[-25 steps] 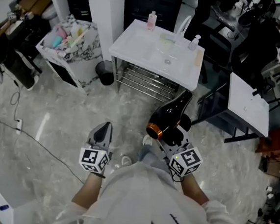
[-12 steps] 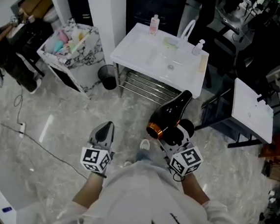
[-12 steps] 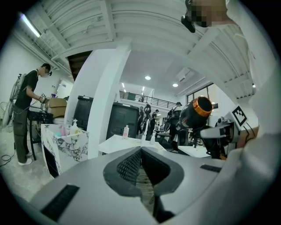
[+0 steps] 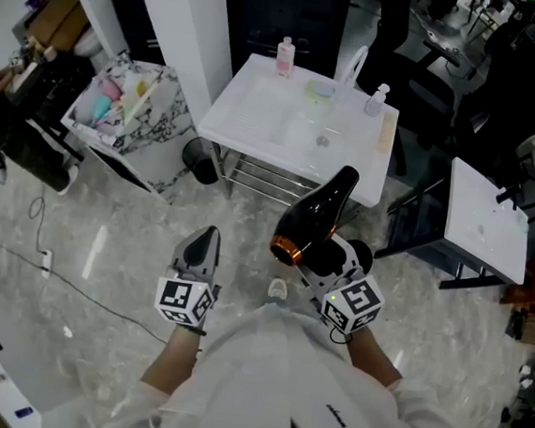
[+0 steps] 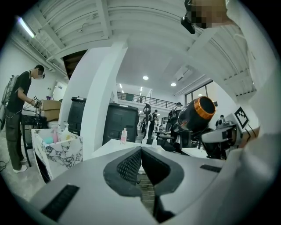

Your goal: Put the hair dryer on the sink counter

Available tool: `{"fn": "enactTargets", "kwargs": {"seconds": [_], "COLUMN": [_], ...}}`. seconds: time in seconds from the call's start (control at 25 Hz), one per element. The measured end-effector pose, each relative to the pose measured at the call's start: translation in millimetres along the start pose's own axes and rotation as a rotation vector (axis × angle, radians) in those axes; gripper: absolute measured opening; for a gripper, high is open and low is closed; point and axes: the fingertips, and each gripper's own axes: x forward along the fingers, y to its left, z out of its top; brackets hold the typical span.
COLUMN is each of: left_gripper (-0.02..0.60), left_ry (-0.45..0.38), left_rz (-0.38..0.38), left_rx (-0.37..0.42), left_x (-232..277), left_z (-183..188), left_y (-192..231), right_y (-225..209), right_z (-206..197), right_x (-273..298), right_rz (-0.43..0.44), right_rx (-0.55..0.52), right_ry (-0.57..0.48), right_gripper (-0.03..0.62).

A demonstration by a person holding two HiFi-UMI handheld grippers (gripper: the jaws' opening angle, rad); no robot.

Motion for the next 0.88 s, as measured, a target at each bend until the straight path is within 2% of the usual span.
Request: {"fn": "enactTargets", "kwargs": {"seconds": [0.4, 0.56, 0.88], "left_gripper": [0.026, 0.028, 0.028], "left_ry": [-0.001, -0.003, 0.011], "left_rz": [0.048, 0.068, 0.106], "left_rx": [0.011, 0.027, 0.034], "left_x": [66, 79, 97], "left_z": [10, 12, 14], "left_y": [-6, -12, -2], "right_y": [-59, -72, -98], "right_z": [3, 2, -3], "right_x": [23, 25, 38], "right_rz": [0.085, 0.133, 0.151], "right_rx": [0.005, -0.015, -0.015], "right_ry": [0.018, 0.024, 0.046], "right_gripper": [0.299, 0.299, 0.299]}}
